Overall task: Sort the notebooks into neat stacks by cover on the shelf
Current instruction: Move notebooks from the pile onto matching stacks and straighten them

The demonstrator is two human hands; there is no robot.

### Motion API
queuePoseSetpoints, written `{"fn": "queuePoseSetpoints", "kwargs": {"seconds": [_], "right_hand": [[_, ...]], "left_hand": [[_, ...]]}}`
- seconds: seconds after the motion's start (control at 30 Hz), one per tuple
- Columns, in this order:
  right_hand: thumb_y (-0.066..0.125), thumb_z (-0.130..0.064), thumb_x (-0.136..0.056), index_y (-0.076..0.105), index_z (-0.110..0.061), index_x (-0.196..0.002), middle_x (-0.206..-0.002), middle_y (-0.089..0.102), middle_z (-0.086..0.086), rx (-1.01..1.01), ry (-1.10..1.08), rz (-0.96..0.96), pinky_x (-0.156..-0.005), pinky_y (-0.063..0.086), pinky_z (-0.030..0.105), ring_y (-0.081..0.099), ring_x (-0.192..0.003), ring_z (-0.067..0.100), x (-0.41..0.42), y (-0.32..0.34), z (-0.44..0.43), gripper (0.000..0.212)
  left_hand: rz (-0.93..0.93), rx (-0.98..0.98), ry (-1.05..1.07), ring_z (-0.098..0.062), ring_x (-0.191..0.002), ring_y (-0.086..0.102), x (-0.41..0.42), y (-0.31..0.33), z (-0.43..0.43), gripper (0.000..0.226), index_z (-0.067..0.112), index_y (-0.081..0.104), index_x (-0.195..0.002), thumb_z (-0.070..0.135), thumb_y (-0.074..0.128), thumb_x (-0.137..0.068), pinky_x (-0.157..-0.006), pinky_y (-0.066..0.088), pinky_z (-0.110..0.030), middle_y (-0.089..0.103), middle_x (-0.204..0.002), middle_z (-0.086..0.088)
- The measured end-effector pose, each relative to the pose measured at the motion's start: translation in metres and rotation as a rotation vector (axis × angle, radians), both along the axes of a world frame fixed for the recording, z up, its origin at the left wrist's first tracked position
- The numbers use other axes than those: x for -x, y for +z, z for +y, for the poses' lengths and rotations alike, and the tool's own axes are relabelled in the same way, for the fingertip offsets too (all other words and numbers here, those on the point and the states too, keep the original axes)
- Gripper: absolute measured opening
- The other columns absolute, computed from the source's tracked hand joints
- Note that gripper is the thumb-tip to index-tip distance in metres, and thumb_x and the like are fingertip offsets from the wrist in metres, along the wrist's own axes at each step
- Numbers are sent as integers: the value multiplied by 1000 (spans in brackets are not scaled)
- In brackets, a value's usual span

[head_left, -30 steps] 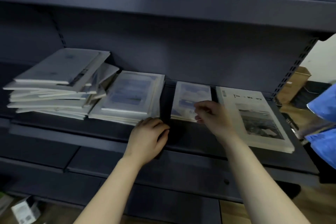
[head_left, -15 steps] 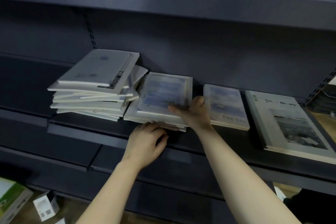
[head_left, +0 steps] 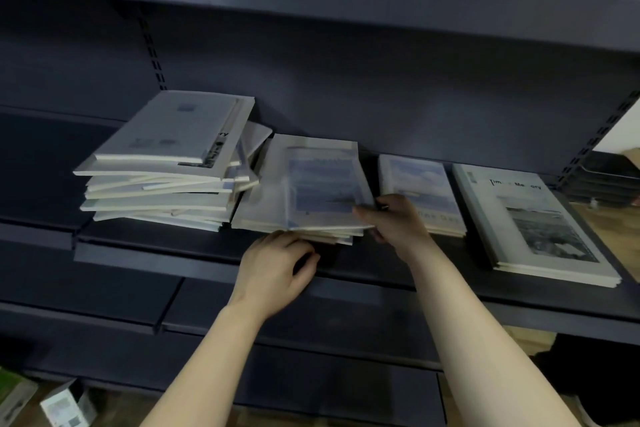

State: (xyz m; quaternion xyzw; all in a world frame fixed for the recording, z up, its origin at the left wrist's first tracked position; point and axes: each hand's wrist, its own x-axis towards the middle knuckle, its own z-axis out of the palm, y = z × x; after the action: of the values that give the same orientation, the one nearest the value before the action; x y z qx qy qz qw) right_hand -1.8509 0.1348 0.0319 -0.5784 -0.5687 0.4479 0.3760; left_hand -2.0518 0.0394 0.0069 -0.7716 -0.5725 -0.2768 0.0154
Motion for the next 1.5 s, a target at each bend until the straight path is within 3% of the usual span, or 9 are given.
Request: {"fn": "queuePoseSetpoints", "kwargs": {"seconds": [0.2,0.5,0.73,0.83,0.9,1.13,1.3,1.43,1.5], "right_hand": [[68,-11,-86,51,-11,-104,-115,50,8,139,-26,365,-60,58,31,60,-100,31,-29,-3,-8,25],[60,-3,-91,46,-12,-103,-117,48,7,-5,-258,575,-61,59,37,60,-100,32,-84,0,-15,21],[59,-4,-92,39,-14,-107,-106,51,6,-91,-413,448,-55,60,33,65,-91,34,-131,16,-10,28],[61,-3,-90,45,-2,-117,-111,55,12,-32,-381,360,-63,61,36,66,-94,36,-147,11,-7,31],[62,0,-89,54,7,-110,-110,61,19,-15,-343,278,-69,61,36,67,-93,34,-155,5,-5,23],[63,-6,-89,64,-1,-91,-98,66,22,-84,-332,156,-71,60,37,70,-83,28,-170,-9,1,5],[68,-9,-86,56,-2,-127,-92,69,10,-105,-368,66,-63,61,32,72,-75,22,-168,-13,6,43],[72,-18,-83,54,-7,-130,-78,68,-1,-124,-349,-175,-53,54,20,69,-56,11,-163,-11,10,51],[71,-21,-82,57,-5,-125,-72,64,-4,-159,-328,-296,-61,56,32,68,-63,17,-157,-7,11,48]], "left_hand": [[-88,-94,11,-15,-61,59,-15,9,-2,34,23,68,-68,44,48,-86,-48,45,-26,63,-67,10],[-65,-113,-102,-13,-66,61,-59,14,6,33,23,70,-74,45,49,-87,-50,48,-28,66,-73,10],[-14,-57,-164,-11,-70,58,-95,-2,10,39,22,70,-77,47,43,-90,-49,47,-30,64,-75,8],[-4,-53,-202,-13,-72,57,-108,-6,14,31,21,70,-79,42,51,-89,-52,47,-29,64,-78,7],[-2,-58,-211,-13,-73,57,-116,-8,16,24,19,70,-79,37,58,-88,-53,47,-29,64,-78,6],[0,-52,-200,-15,-77,57,-130,-9,25,21,18,71,-81,35,60,-87,-54,47,-29,64,-80,6],[-20,-58,-193,-17,-77,58,-132,-13,28,16,16,72,-83,30,64,-85,-57,46,-27,64,-82,3],[-25,-67,-197,-18,-78,58,-133,-17,29,15,15,72,-88,28,67,-83,-62,47,-27,64,-84,2],[-22,-65,-194,-18,-79,58,-133,-18,30,15,15,72,-88,28,67,-83,-63,47,-26,64,-85,2]]}}
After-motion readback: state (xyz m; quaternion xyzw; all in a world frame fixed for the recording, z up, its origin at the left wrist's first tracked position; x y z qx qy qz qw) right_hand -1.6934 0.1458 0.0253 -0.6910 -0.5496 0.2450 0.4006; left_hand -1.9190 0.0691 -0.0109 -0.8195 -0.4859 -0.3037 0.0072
